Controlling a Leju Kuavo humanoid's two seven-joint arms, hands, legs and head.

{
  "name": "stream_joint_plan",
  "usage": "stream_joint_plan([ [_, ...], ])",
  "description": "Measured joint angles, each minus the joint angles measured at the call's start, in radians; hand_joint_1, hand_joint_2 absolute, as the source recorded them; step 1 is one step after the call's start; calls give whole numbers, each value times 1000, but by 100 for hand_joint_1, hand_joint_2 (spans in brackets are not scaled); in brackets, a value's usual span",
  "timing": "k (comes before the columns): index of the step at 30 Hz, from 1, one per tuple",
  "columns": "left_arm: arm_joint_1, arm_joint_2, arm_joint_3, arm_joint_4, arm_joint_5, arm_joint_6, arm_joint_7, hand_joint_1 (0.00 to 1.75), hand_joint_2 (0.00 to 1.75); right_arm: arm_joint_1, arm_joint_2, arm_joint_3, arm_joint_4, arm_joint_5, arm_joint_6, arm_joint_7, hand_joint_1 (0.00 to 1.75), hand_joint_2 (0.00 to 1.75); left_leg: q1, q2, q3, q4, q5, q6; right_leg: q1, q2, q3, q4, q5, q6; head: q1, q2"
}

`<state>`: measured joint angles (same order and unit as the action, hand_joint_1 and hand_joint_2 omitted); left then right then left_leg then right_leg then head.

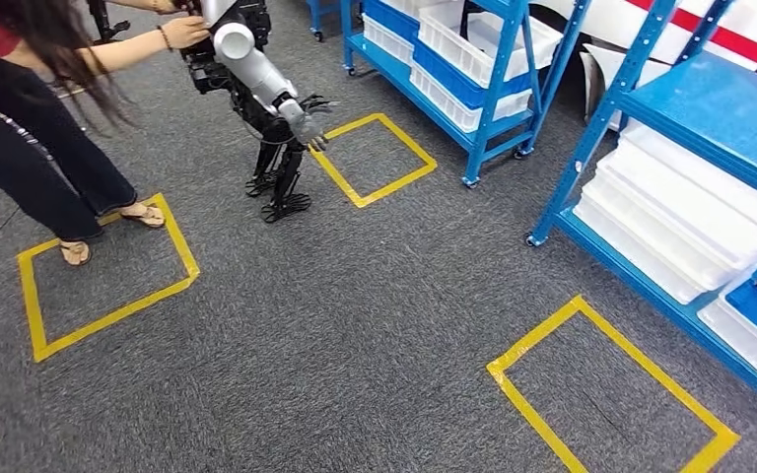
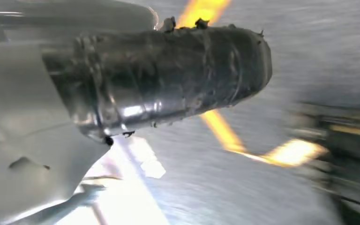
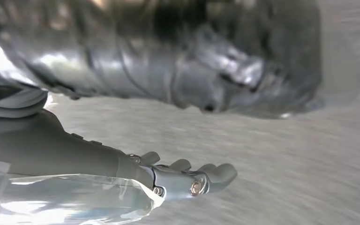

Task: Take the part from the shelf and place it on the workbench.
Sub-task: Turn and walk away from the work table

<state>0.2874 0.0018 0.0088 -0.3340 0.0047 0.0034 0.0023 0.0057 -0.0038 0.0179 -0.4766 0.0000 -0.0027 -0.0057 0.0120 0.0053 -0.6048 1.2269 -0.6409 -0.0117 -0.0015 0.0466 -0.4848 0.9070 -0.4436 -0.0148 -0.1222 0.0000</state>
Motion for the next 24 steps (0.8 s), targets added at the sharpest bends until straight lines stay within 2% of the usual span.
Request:
stream_joint_plan([
  [1,15,2,0,18,0,0,-1,0,0,-12,0,0,-17,0,0,0,0,0,2,-1,-19,29,2,-3,-1,17,0,1,0,1,-1,0],
  [2,22,4,0,30,0,1,-2,0,0,-16,1,0,-30,0,0,0,0,0,3,-3,-19,17,24,-5,-3,31,1,2,0,3,-2,0],
  [3,19,5,0,37,0,1,-3,0,0,-12,1,0,-35,0,0,1,0,0,5,-9,0,-36,63,-7,-6,44,2,4,-2,6,-2,0],
  [4,7,5,0,39,0,1,-4,0,0,-2,2,0,-37,0,0,2,0,0,8,-28,31,-111,106,-9,-9,52,2,7,-4,11,-3,0],
  [5,-12,5,0,39,0,1,-4,0,0,15,2,0,-35,0,0,4,0,0,12,-49,63,-182,137,-10,-9,58,-4,13,-9,17,-4,0],
  [6,-35,4,0,34,0,1,-5,0,0,36,3,0,-29,0,0,6,0,0,15,-67,86,-234,155,-8,-10,65,-10,18,-13,24,-4,0],
  [7,-60,4,-1,24,0,0,-6,0,0,61,4,0,-19,0,0,7,0,0,15,-77,100,-259,159,-4,-10,72,-16,20,-16,31,-3,0],
  [9,-117,1,-1,-11,0,0,-9,0,0,121,6,0,16,0,0,8,0,0,11,-61,106,-267,156,12,-14,91,-20,18,-16,46,-1,0],
  [10,-149,-1,-2,-33,0,0,-10,0,0,154,6,0,37,0,0,10,0,0,11,-50,108,-271,158,20,-15,90,-21,20,-19,52,-1,0],
  [11,-181,-4,-2,-57,0,0,-10,0,0,187,7,0,61,0,0,11,0,0,11,-41,109,-275,161,27,-16,73,-29,39,-32,56,1,0],
  [12,-210,-7,-2,-80,0,1,-11,0,0,216,7,0,84,0,0,13,0,0,12,-33,109,-279,163,33,-16,46,-48,80,-57,58,3,0],
  [14,-256,-11,-1,-130,0,1,-10,0,0,263,7,0,135,0,0,13,0,0,7,-16,109,-280,161,40,-16,-12,-118,223,-129,61,6,0],
  [15,-273,-11,-1,-153,0,1,-10,0,0,279,6,0,159,0,0,13,0,0,4,-6,110,-279,159,42,-16,-26,-153,292,-155,63,6,0],
  [16,-285,-11,-1,-173,0,1,-9,0,0,293,4,0,181,0,0,13,0,0,2,5,112,-279,157,43,-15,-32,-174,331,-163,63,6,0],
  [17,-291,-11,-1,-187,0,1,-8,0,0,302,3,0,196,0,0,13,0,0,0,15,114,-279,154,43,-15,-36,-174,330,-151,60,6,0],
  [18,-291,-11,-1,-196,0,1,-7,0,0,304,3,0,205,0,0,12,0,0,-2,26,119,-279,151,43,-12,-43,-154,288,-122,55,6,0],
  [19,-283,-11,-1,-199,0,1,-6,0,0,297,2,0,210,0,0,12,0,0,-3,37,124,-279,147,42,-7,-59,-117,216,-85,46,7,0],
  [21,-251,-13,-2,-195,0,1,-4,0,0,259,1,0,204,0,0,10,0,0,-5,65,134,-279,137,37,8,-119,-48,81,-29,25,6,0],
  [22,-231,-14,-2,-190,0,0,-3,0,0,236,0,0,197,0,0,7,0,0,-6,79,138,-279,133,33,14,-141,-30,45,-18,18,5,0],
  [23,-213,-15,-2,-182,0,0,-3,0,0,215,0,0,188,0,0,5,0,0,-6,92,141,-280,130,29,18,-149,-25,33,-16,15,4,0],
  [24,-198,-15,-2,-174,0,0,-3,0,0,197,0,0,177,0,0,3,0,0,-7,103,145,-282,128,24,18,-140,-24,29,-15,14,4,0],
])
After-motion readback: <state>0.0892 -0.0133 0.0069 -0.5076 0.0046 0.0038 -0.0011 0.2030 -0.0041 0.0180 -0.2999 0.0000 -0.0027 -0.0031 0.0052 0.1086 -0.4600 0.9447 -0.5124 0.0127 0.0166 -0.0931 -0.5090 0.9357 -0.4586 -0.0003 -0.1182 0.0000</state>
